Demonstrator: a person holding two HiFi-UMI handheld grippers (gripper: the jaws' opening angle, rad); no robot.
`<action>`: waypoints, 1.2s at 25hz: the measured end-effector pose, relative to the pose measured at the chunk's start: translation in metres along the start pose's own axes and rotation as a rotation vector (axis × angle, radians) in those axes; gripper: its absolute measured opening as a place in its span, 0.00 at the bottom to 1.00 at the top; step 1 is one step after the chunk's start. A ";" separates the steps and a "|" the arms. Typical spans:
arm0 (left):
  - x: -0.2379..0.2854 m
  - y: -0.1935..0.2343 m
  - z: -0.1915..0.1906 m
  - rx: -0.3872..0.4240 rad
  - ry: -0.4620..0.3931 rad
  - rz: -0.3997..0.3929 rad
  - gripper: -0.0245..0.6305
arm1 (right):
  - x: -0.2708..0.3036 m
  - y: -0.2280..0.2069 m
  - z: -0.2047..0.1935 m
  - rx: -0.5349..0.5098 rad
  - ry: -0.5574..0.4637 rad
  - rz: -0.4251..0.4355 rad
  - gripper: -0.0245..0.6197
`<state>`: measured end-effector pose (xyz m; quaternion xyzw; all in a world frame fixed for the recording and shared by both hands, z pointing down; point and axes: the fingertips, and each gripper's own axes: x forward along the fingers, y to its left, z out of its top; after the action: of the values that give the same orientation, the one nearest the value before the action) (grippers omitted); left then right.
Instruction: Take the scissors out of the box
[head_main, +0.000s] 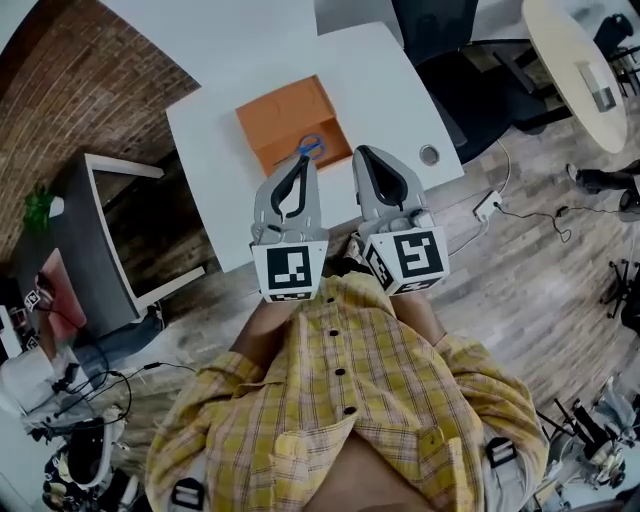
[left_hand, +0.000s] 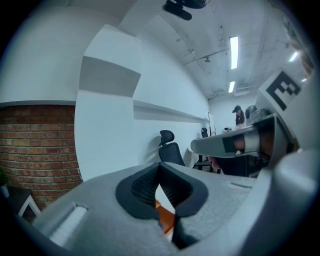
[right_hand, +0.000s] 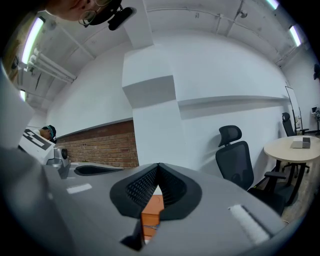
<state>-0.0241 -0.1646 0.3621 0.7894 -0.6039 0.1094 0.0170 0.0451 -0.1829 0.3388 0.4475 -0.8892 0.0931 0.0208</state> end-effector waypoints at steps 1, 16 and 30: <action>0.004 0.000 0.000 -0.001 0.005 0.006 0.04 | 0.002 -0.003 0.000 0.000 0.003 0.007 0.05; 0.030 -0.002 -0.003 0.032 0.059 0.113 0.04 | 0.023 -0.030 -0.005 0.015 0.036 0.098 0.05; 0.067 0.023 -0.071 0.118 0.250 -0.021 0.04 | 0.056 -0.022 -0.035 0.039 0.116 0.022 0.05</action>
<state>-0.0403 -0.2235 0.4415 0.7756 -0.5812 0.2419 0.0467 0.0272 -0.2334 0.3835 0.4319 -0.8894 0.1364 0.0624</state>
